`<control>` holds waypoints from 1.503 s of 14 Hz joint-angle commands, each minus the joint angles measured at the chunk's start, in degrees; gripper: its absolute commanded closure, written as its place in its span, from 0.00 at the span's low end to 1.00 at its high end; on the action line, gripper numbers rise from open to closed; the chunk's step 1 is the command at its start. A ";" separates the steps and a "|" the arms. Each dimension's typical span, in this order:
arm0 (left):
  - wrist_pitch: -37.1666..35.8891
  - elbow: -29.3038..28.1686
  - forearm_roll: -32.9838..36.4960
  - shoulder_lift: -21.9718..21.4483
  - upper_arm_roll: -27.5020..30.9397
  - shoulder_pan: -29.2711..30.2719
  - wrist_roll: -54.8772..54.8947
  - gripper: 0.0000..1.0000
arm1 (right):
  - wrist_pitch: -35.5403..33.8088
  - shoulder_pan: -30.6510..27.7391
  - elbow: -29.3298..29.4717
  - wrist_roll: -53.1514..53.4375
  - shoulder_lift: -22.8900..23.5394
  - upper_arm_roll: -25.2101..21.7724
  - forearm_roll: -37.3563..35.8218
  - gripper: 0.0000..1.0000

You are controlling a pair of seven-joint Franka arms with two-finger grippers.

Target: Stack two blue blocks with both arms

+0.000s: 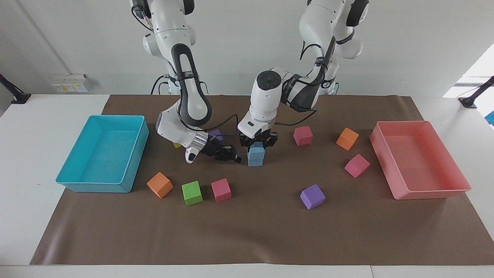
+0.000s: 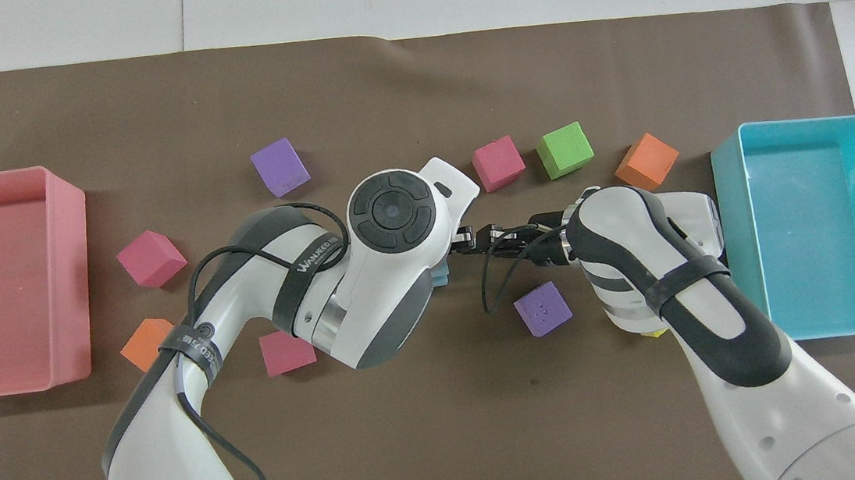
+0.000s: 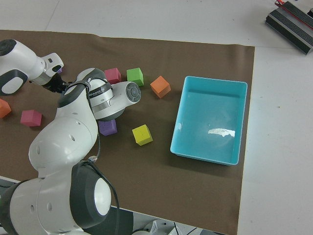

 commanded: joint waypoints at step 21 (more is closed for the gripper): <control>0.95 -2.80 0.66 -1.33 0.71 -1.26 -0.81 0.72 | 1.61 0.05 -1.61 -2.62 -1.33 0.44 2.22 1.00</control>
